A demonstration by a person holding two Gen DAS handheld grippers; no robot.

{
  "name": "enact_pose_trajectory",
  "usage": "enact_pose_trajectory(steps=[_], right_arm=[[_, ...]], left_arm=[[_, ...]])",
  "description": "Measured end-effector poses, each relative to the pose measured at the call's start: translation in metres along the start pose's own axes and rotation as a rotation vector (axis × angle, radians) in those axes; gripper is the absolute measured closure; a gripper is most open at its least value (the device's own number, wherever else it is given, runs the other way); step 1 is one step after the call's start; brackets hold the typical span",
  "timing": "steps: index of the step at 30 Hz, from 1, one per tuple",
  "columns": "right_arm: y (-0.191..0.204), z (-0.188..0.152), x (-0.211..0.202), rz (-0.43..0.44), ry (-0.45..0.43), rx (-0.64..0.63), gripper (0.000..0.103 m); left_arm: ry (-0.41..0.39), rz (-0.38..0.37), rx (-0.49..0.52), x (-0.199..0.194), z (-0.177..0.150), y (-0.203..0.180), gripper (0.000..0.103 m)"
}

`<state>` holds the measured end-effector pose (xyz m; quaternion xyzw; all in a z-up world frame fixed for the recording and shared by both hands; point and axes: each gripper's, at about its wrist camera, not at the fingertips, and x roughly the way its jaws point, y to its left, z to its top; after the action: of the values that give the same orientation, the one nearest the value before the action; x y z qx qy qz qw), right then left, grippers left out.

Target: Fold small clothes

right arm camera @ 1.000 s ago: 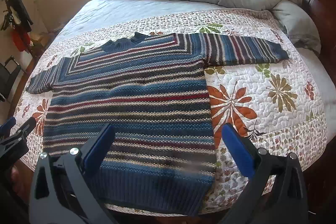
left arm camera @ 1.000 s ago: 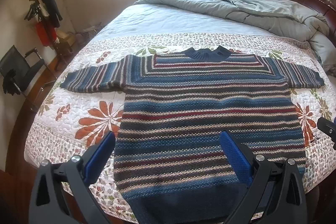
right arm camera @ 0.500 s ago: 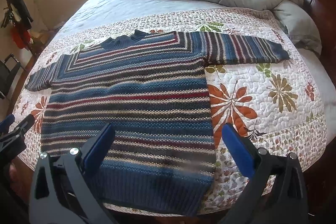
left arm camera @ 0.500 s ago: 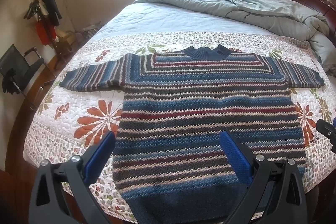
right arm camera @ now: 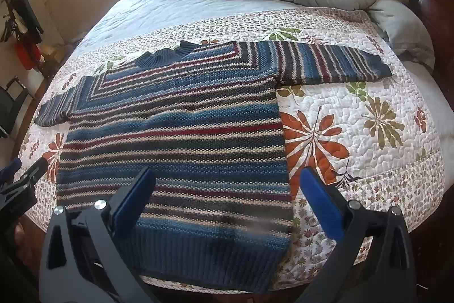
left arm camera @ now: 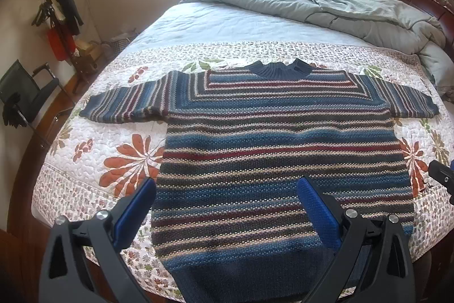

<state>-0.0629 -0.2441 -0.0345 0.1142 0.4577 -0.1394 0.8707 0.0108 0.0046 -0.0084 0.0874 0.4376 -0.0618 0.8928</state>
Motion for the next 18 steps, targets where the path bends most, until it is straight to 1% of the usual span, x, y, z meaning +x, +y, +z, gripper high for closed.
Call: enact_pose_trajectory(steps=[18], right_arm=[[0.0003,0.0002,0.0010,-0.002,-0.005,0.004,0.002]], left_arm=[[0.005,-0.003,0.000,0.0036,-0.0012,-0.0004,0.003]])
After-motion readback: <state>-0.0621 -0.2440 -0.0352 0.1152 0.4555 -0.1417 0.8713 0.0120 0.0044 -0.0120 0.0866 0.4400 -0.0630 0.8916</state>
